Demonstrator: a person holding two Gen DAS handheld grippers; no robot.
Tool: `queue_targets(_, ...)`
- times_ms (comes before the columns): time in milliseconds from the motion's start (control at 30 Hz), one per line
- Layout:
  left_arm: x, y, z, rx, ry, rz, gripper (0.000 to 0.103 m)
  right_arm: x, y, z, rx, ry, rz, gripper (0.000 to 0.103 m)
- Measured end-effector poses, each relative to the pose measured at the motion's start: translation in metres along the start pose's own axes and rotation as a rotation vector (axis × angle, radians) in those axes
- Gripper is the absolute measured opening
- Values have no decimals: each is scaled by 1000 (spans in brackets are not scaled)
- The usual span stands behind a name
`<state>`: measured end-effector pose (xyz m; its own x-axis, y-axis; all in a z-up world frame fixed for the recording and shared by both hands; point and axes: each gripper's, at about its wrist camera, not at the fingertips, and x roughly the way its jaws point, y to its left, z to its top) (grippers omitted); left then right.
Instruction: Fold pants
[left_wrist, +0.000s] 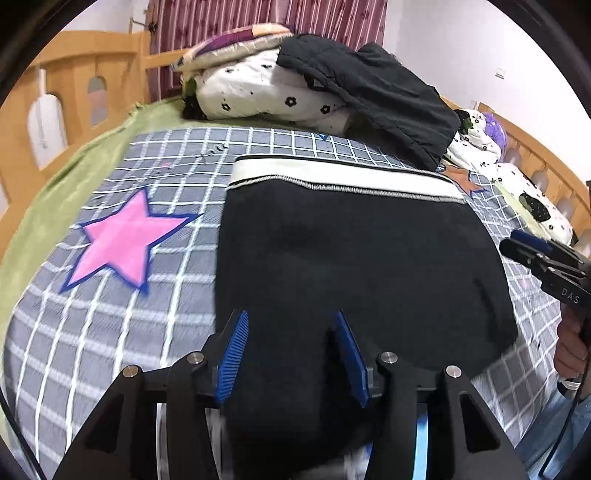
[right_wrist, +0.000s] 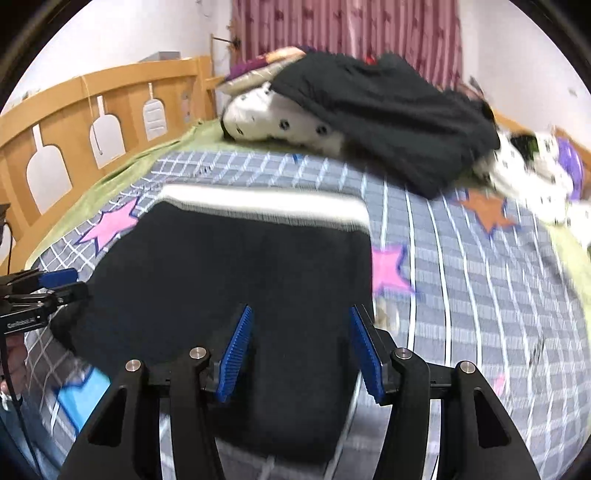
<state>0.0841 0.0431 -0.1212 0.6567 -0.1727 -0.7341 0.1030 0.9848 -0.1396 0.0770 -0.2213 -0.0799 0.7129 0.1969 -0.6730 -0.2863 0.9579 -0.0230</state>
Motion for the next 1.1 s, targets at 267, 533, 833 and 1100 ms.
queue_targets(267,43,-11,64,58,-45,14,47,59,-3,61,-64,-38,-35,54)
queue_targets(533,81,-10,78,42,19,56,52,116,-18,54,-51,7,-110,46)
queue_targets(833,99,0,96,10,11,55,57,122,-32,68,1,10,-71,47)
queue_targets(1100,104,-1,99,11,10,77,65,133,-31,73,-28,13,-95,46)
